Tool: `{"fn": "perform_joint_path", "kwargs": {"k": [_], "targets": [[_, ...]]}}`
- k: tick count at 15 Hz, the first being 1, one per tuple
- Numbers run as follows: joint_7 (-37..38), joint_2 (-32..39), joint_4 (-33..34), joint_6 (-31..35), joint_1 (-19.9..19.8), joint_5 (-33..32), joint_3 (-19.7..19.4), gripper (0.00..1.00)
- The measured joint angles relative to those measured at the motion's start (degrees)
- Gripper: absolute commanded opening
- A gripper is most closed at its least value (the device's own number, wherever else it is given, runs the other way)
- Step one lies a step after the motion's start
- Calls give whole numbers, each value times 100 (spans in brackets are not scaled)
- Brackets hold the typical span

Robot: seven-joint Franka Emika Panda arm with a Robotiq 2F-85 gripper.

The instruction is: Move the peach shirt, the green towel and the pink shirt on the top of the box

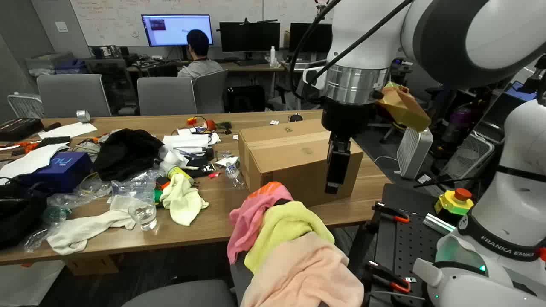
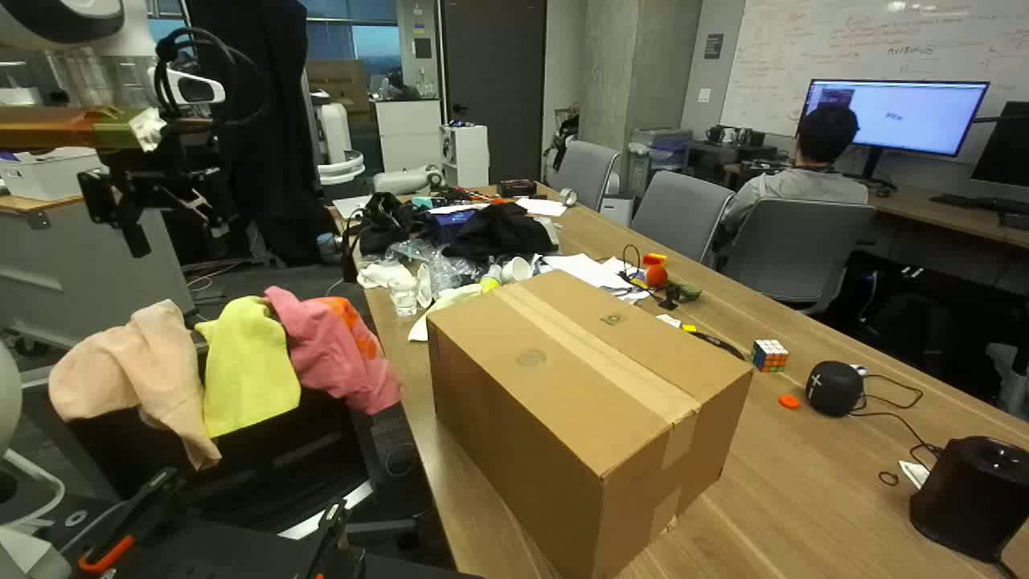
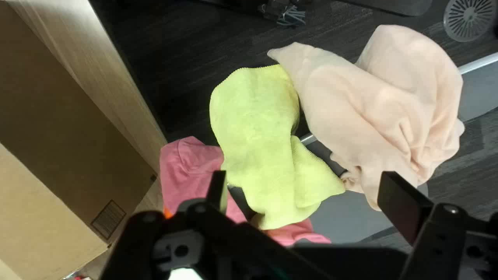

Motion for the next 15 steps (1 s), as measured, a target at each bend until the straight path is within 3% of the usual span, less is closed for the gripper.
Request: {"fn": "perform_joint_path", "kwargs": {"k": [15], "targets": [[0,152,-85,100,134,11,34,100]]}}
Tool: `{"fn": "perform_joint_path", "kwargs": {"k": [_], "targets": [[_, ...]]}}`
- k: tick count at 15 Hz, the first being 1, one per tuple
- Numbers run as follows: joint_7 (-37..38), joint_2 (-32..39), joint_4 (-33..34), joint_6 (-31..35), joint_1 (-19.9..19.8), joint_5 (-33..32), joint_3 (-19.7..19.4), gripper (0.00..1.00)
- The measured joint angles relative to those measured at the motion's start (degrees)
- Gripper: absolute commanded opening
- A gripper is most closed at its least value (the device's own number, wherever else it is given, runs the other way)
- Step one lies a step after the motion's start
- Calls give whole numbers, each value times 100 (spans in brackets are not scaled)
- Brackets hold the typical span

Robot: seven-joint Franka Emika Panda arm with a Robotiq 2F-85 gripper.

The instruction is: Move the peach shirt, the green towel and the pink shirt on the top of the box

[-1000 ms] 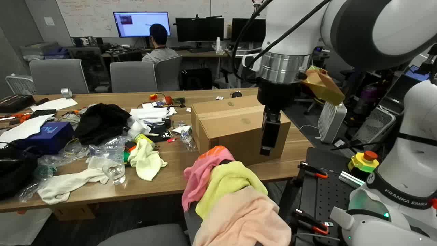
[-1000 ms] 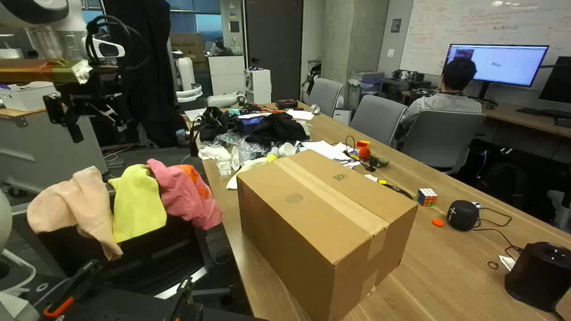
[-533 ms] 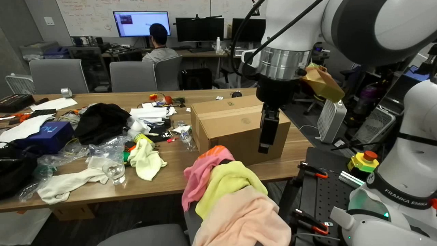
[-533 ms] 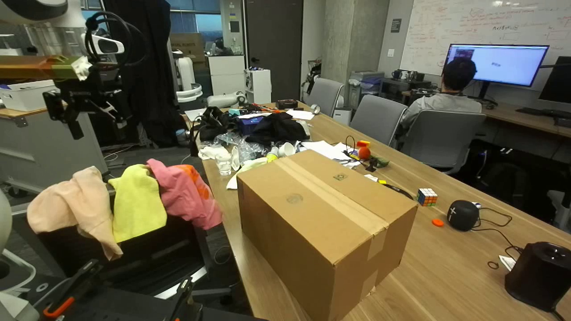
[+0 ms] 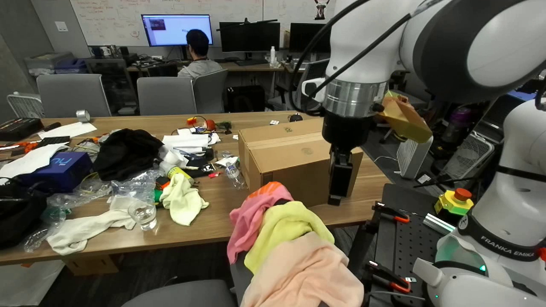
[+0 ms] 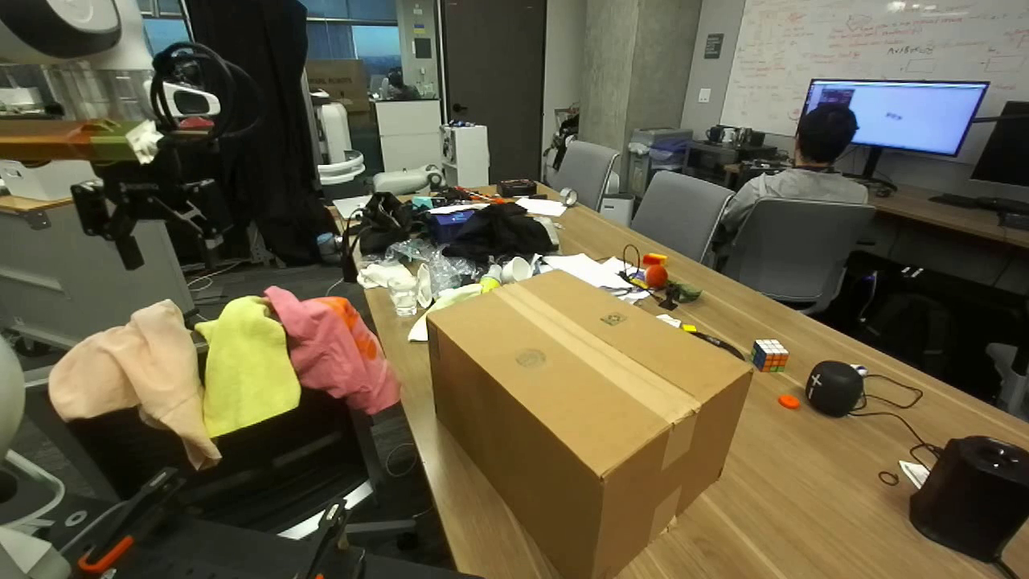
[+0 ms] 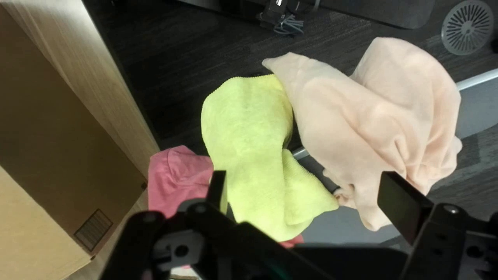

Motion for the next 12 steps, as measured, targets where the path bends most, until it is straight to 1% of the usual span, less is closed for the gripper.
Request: {"fn": "perform_joint_path", "kwargs": {"k": [5,12], "targets": [[13,510,-195,485,373,112,183,100],[334,1194,-137,1085,721,444,447,100]]}}
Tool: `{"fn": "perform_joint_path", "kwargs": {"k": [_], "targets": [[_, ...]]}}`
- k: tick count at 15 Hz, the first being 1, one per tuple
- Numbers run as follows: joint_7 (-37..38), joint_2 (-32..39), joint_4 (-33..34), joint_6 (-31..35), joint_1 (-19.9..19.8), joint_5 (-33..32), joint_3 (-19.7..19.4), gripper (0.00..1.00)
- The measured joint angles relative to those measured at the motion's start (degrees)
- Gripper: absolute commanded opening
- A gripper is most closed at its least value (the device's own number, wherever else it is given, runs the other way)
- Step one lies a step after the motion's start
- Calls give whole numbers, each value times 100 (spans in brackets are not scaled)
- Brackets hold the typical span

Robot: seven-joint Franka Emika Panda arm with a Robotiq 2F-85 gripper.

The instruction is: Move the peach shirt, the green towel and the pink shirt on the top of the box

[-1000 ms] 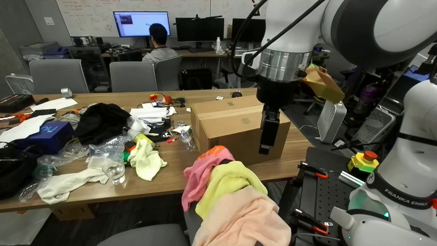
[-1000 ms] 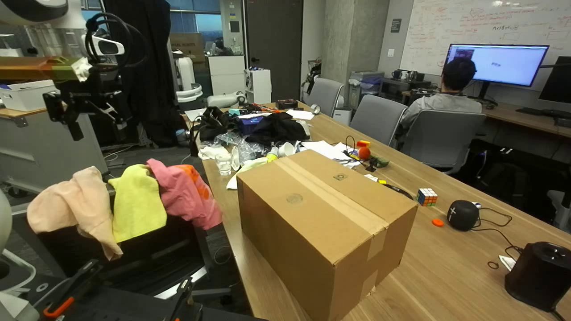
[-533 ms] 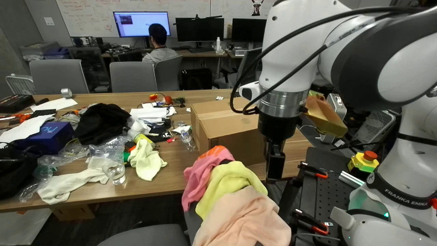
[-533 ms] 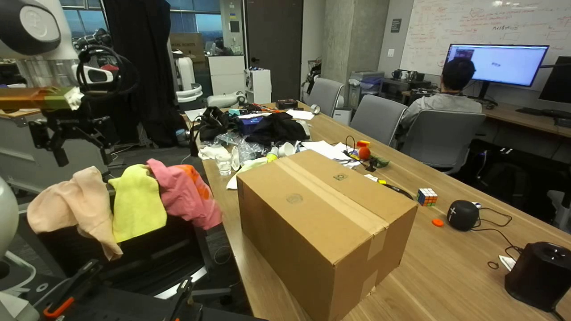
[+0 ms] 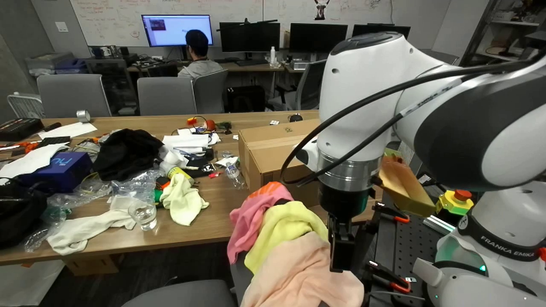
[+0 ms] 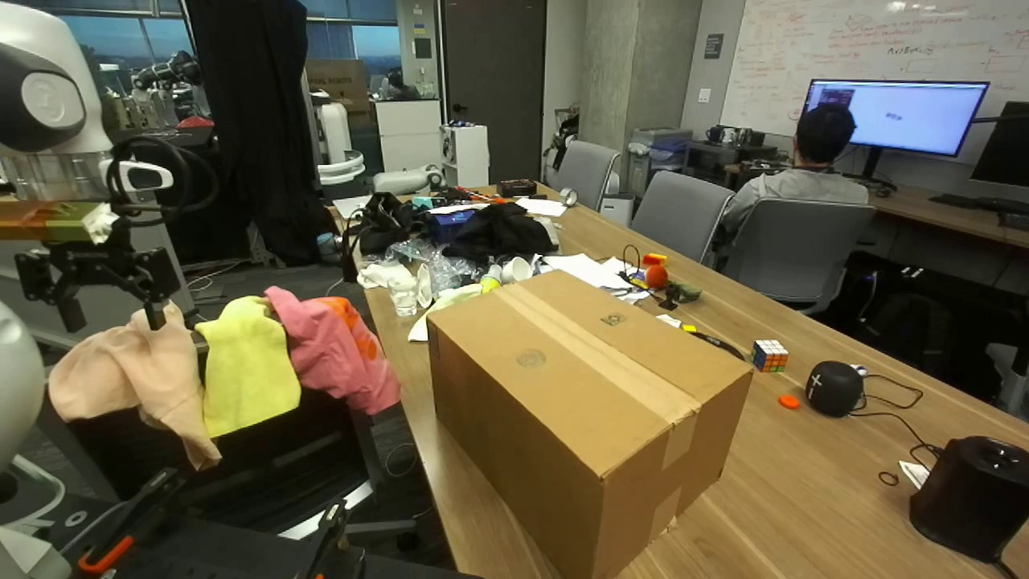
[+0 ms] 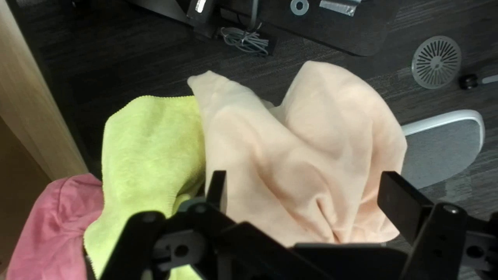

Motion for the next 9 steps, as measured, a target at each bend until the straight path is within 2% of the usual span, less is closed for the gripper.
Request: {"fn": "perform_joint_path", "kwargs": {"k": [9], "targets": [[387,456,32,468,195,102,343,100]]}}
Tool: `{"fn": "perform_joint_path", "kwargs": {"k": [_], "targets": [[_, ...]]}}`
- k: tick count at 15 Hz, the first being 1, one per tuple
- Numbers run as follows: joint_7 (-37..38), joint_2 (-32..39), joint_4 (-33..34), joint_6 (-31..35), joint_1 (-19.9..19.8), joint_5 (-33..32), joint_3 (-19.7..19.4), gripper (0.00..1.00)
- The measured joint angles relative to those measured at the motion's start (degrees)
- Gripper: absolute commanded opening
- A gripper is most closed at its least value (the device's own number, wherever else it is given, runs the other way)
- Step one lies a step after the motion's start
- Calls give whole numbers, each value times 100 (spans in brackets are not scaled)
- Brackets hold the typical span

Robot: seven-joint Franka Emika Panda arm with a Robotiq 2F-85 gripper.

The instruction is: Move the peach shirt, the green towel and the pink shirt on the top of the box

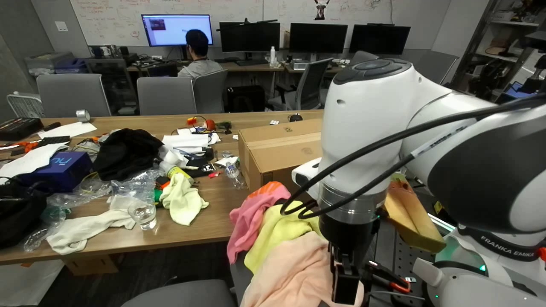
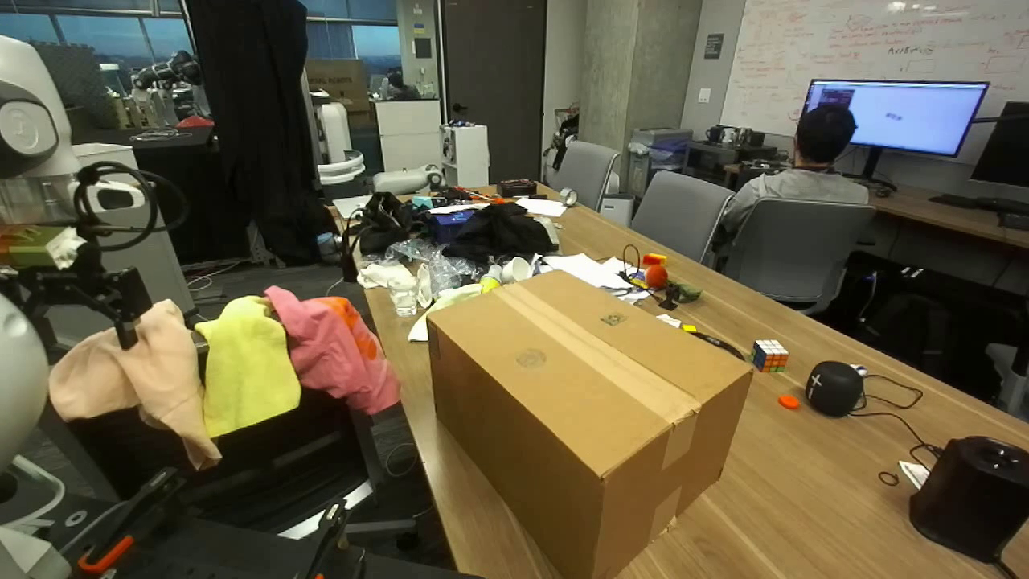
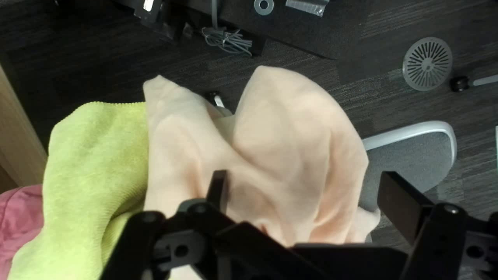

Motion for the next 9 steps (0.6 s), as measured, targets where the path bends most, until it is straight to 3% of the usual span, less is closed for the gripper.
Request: {"fn": "perform_joint_path", "kwargs": {"k": [1,3,9], "targets": [[8,64,-16,76,3,-5,32,100],[40,193,-45,214,4,-71,81,72],[190,352,-109,388,3,-464,100,28]]}}
